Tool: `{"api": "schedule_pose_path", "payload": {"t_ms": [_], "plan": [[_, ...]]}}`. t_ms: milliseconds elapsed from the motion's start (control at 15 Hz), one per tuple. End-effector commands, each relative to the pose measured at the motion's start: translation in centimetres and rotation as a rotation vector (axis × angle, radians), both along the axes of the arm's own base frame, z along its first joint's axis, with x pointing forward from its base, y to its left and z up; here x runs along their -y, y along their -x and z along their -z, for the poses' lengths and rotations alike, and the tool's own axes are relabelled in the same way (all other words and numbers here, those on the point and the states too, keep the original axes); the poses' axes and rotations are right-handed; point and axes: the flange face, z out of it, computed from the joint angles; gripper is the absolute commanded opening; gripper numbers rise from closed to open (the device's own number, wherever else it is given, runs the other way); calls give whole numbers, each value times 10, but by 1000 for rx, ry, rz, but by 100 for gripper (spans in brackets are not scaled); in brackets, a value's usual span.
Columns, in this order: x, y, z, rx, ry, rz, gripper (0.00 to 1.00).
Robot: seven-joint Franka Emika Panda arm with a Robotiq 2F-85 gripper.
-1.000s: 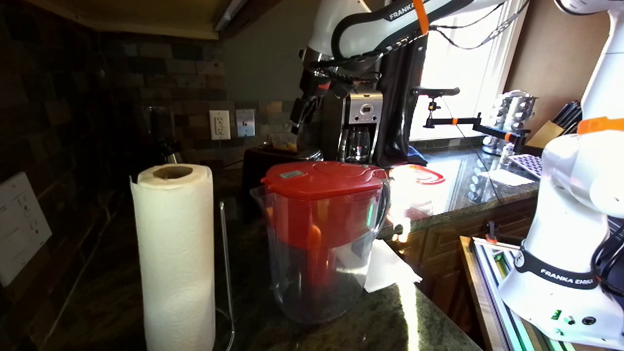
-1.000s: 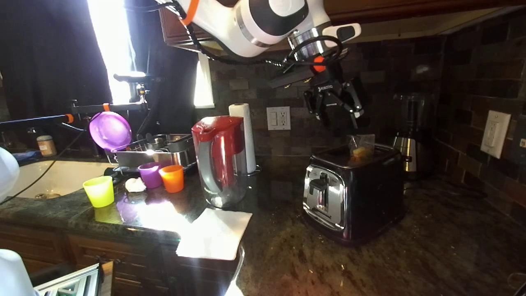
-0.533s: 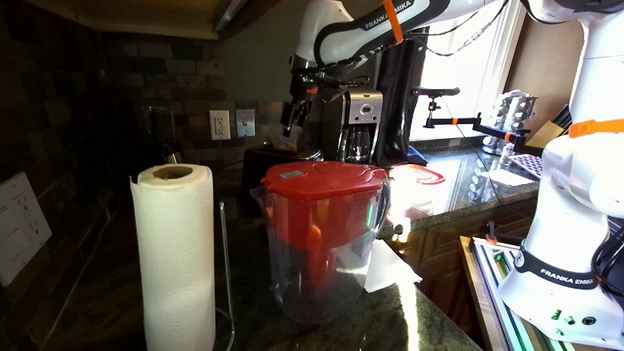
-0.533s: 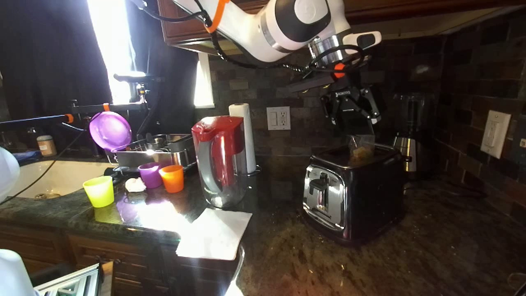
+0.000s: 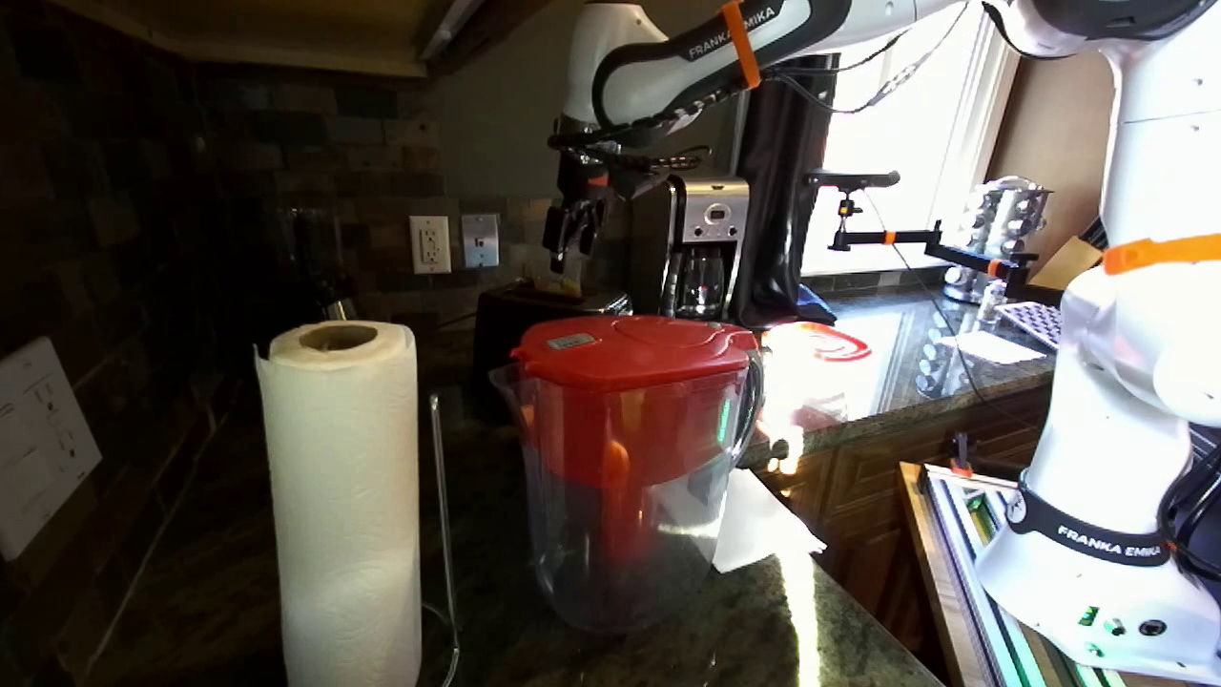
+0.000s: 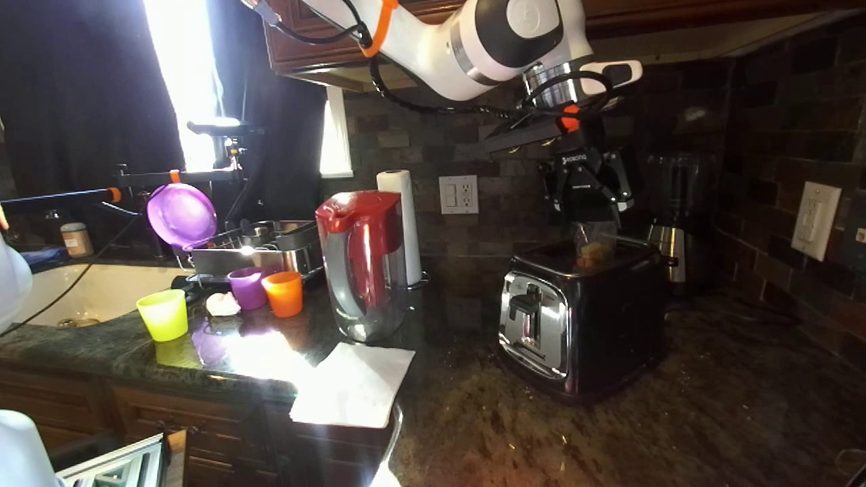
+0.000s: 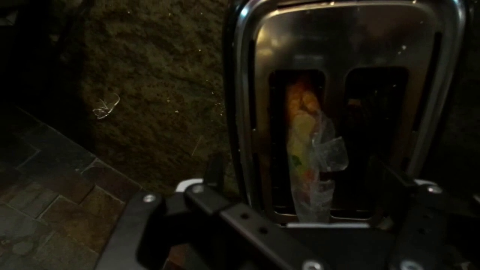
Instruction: Remove the plastic from the toaster.
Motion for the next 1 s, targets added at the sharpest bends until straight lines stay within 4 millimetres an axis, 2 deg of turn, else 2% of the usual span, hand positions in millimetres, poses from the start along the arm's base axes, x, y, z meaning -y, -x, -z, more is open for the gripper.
{"api": "schedule_pose_path", "payload": {"t_ms": [0, 67, 200, 600, 933], "plan": [[-2, -10, 1, -18, -27, 16, 81], [-3, -12, 2, -14, -29, 16, 64], [-5, -15, 4, -6, -31, 12, 47], [-10, -19, 7, -6, -31, 3, 2], [-12, -20, 5, 0, -27, -2, 0]]}}
